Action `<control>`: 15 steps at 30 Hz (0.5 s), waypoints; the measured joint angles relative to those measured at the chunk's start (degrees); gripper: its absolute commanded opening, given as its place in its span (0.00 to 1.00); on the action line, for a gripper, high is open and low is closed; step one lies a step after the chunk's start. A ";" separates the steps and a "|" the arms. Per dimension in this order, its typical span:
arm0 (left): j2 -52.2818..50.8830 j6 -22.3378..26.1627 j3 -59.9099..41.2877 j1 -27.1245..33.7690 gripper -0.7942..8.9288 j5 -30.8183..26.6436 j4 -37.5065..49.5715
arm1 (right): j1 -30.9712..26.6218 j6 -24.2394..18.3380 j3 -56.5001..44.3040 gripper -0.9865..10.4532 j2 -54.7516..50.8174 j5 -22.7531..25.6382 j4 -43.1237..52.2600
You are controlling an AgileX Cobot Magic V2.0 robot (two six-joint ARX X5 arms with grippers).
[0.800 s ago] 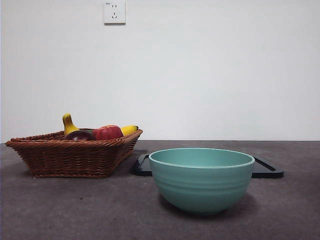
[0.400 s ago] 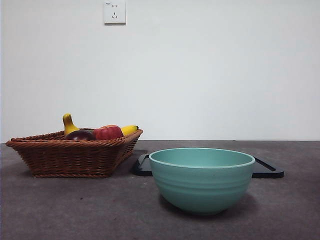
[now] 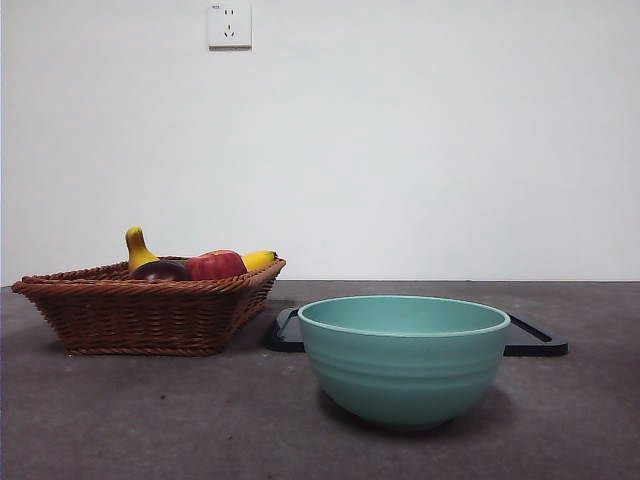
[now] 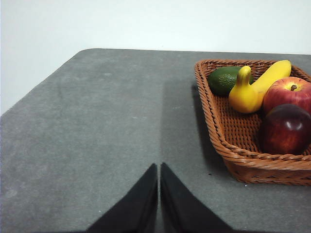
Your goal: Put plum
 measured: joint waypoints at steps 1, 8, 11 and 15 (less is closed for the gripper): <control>0.00 0.00 0.00 0.00 0.09 0.00 0.00 | 0.00 0.00 0.00 0.09 0.00 0.00 0.00; 0.00 0.00 0.00 0.00 0.09 0.00 0.00 | 0.00 0.00 0.00 0.09 -0.02 0.02 0.00; 0.00 0.00 0.00 0.00 0.09 0.00 0.00 | -0.39 0.00 0.00 0.09 -0.55 0.00 0.00; 0.00 0.00 0.00 0.00 0.09 0.00 0.00 | -4.37 -1.86 0.00 0.09 -3.08 -0.02 0.28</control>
